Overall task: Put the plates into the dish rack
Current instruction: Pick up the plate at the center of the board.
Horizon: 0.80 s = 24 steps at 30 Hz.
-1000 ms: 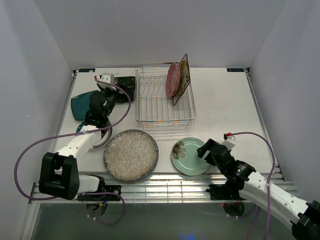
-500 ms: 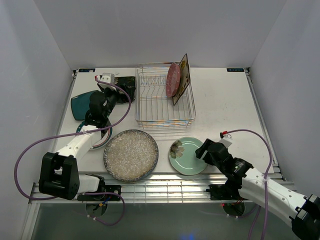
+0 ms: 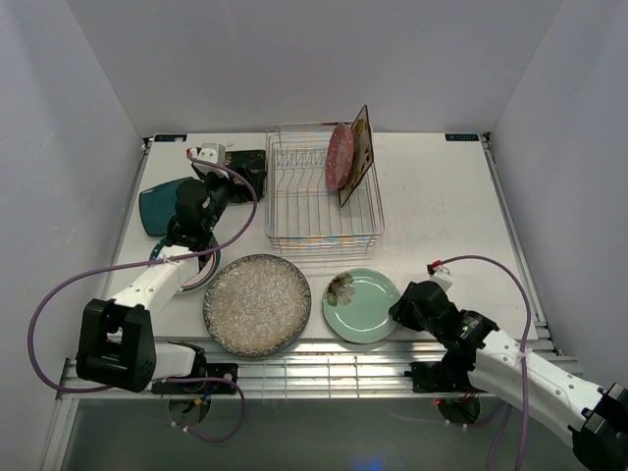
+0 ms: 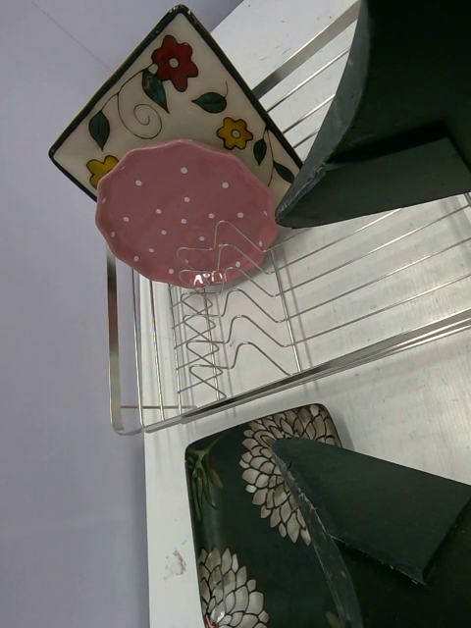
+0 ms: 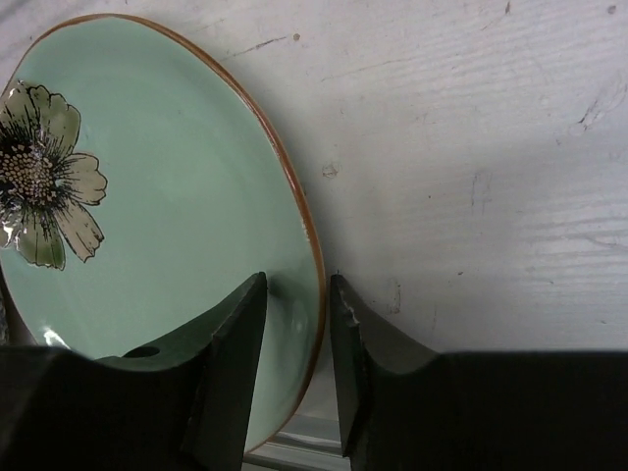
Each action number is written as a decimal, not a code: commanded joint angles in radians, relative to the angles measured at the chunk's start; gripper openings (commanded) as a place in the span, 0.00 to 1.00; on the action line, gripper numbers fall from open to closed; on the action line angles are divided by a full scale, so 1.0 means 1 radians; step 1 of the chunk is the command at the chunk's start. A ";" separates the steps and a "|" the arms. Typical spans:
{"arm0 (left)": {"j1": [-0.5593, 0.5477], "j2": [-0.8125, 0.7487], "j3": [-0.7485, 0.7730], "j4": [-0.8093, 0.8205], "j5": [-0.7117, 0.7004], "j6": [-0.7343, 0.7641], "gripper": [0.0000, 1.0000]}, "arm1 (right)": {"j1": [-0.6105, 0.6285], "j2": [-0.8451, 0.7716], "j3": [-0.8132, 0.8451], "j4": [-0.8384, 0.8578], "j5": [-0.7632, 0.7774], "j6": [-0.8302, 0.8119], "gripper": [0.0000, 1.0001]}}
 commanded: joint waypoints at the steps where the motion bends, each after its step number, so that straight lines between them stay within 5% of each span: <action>1: 0.003 -0.029 -0.006 0.008 0.024 -0.006 0.98 | -0.003 -0.028 -0.016 -0.038 -0.045 0.003 0.38; 13: 0.003 -0.041 -0.008 0.009 0.022 0.000 0.98 | -0.003 -0.089 -0.015 -0.037 -0.044 0.017 0.18; 15: 0.003 -0.041 -0.010 0.009 0.022 0.002 0.98 | -0.003 -0.116 -0.024 -0.038 -0.046 0.022 0.08; 24: 0.003 -0.046 -0.011 0.011 0.017 0.004 0.98 | -0.003 -0.199 -0.026 -0.054 -0.049 0.025 0.08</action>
